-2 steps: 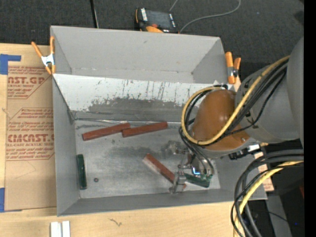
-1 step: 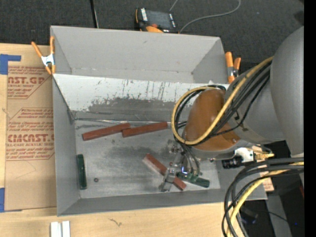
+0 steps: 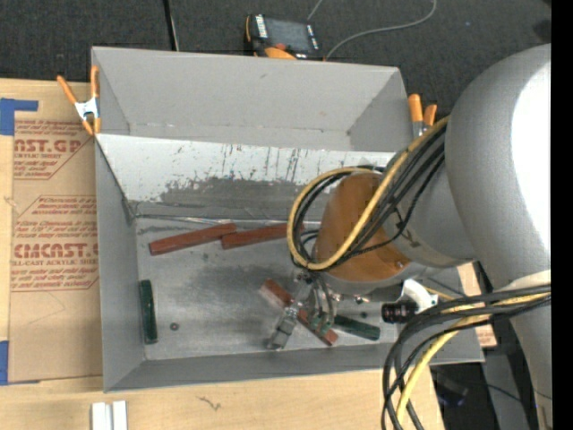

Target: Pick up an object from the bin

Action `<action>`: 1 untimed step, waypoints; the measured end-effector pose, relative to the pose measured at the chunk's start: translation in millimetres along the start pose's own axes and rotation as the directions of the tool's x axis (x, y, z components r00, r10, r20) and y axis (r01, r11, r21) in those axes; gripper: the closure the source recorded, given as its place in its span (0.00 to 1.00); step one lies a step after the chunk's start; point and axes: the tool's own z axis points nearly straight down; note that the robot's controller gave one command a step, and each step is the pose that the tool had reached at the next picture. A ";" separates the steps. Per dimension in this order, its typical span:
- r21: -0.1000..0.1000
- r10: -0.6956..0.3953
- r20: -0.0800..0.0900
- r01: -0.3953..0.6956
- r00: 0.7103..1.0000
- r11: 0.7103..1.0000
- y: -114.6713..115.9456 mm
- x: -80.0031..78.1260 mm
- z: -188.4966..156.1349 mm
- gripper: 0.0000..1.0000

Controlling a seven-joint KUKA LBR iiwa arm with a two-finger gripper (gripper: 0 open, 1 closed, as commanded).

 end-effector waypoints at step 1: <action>0.000 0.000 0.001 0.000 1.000 1.000 -0.1 0.4 0.6 0.00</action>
Offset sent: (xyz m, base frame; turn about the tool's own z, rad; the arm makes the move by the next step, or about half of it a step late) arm 0.0000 0.0000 0.0000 0.0000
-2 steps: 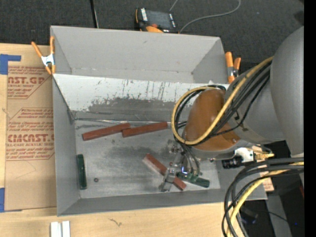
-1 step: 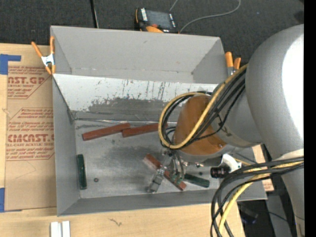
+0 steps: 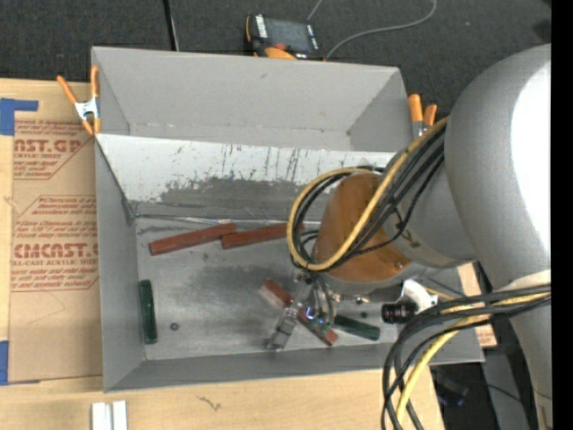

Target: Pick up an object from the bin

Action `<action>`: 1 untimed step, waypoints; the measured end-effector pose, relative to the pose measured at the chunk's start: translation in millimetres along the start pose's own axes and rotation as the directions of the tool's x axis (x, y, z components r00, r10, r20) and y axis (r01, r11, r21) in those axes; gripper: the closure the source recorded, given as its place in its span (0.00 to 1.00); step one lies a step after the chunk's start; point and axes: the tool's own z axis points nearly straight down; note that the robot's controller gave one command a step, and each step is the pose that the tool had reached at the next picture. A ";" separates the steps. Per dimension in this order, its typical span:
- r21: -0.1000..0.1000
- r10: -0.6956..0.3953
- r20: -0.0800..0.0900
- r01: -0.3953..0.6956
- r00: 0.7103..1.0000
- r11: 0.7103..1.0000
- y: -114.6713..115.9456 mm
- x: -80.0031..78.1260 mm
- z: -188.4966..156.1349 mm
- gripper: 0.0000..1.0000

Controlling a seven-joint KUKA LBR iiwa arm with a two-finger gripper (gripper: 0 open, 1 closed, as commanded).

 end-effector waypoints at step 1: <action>-0.001 -0.001 0.002 0.001 1.000 1.000 0.2 -0.3 -0.8 1.00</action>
Offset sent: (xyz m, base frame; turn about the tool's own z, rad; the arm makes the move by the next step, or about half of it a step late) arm 0.0000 0.0000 0.0000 0.0000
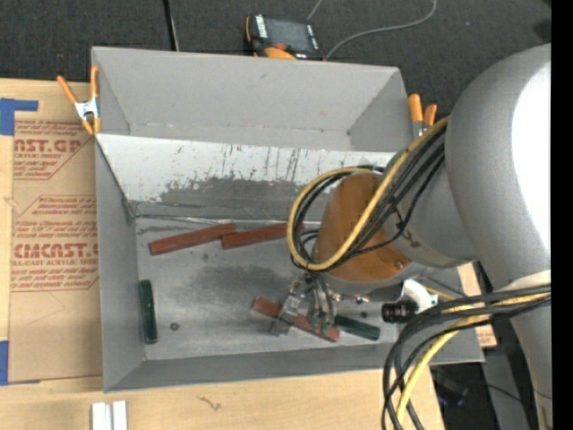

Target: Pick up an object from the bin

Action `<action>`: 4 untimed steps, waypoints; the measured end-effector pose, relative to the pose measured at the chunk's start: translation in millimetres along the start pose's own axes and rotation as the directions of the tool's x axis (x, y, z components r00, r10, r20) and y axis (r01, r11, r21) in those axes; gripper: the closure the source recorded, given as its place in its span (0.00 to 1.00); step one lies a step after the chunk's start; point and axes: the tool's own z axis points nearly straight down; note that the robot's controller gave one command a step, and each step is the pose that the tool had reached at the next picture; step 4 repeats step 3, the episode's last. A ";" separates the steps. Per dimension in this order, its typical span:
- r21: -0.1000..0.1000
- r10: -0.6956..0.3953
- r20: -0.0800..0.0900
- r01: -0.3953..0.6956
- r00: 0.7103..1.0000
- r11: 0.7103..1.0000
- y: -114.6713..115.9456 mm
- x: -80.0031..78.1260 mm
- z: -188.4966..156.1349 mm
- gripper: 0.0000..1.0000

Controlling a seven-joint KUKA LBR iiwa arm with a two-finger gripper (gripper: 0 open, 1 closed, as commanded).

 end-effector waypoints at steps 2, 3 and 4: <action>-0.002 0.000 0.002 0.000 1.000 1.000 0.5 -0.4 -62.8 1.00; -0.001 0.000 0.001 0.000 1.000 1.000 0.6 -0.7 -86.1 1.00; -0.001 0.000 0.001 0.000 1.000 1.000 0.6 -0.7 -86.1 1.00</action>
Offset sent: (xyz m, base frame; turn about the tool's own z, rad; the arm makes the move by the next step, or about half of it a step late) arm 0.0001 0.0001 0.0161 0.0000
